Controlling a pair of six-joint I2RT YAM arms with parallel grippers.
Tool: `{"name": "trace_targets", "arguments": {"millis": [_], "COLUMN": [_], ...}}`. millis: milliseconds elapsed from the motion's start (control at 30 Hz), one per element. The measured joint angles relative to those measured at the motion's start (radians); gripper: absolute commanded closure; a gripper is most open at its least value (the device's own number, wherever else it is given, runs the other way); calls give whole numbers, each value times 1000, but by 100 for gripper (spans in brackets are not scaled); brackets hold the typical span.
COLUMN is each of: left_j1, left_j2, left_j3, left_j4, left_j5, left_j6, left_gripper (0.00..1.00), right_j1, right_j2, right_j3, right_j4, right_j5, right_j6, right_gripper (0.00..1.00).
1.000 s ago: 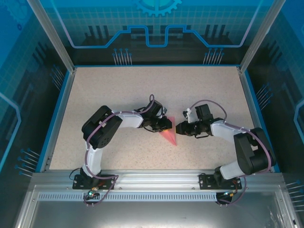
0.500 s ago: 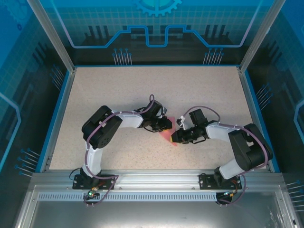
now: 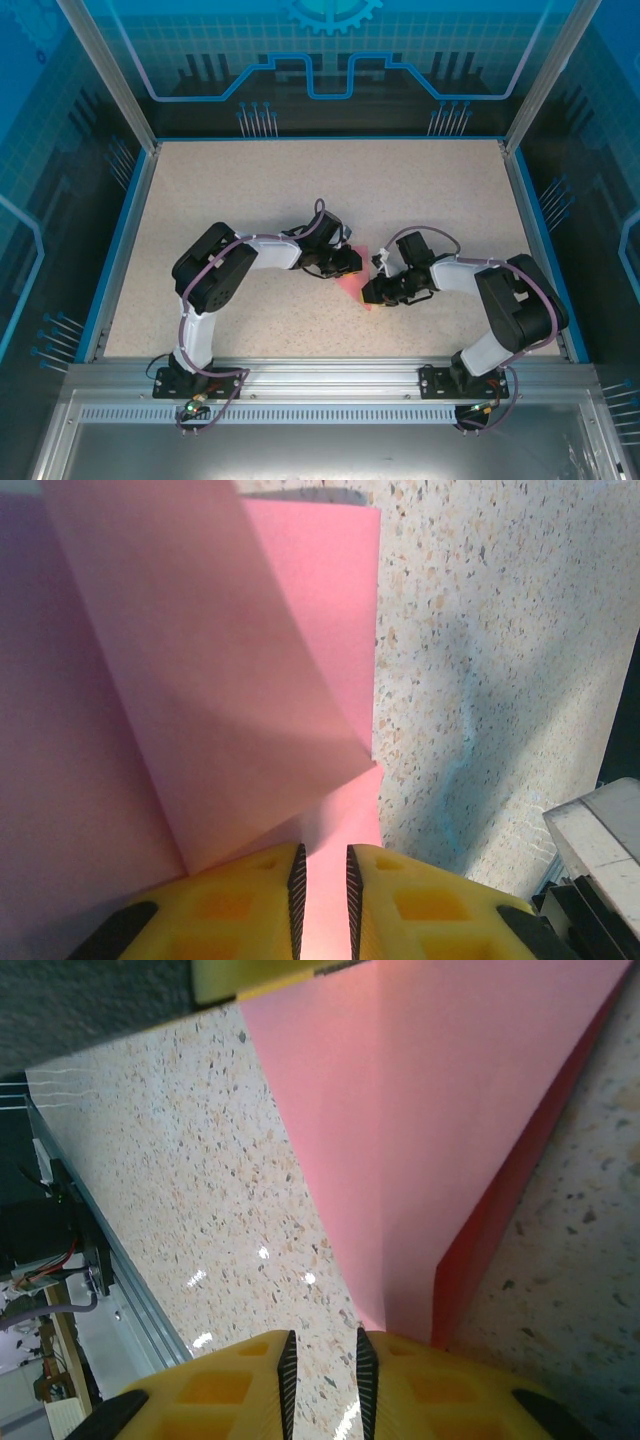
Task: Fold a paper plane with a square sheet of paper (fold left side to right side)
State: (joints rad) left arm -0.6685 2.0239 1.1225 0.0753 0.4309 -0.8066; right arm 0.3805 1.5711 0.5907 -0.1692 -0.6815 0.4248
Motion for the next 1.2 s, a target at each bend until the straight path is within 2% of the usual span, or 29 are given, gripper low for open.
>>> {"name": "trace_targets", "arguments": {"millis": [700,1200], "left_j1": [0,-1], "left_j2": [-2,-3], "left_j3": [-3,-5], "left_j4": [0,-2], "left_j5": [0,0], "left_j6": [0,0], "left_gripper": [78,78], "right_j1": [16,32], "right_j2": [9,-24], "right_j3": [10,2], "right_j4": [-44,-130], "right_j5": [42,81], "right_j6": [-11,-15], "right_gripper": [75,81]}}
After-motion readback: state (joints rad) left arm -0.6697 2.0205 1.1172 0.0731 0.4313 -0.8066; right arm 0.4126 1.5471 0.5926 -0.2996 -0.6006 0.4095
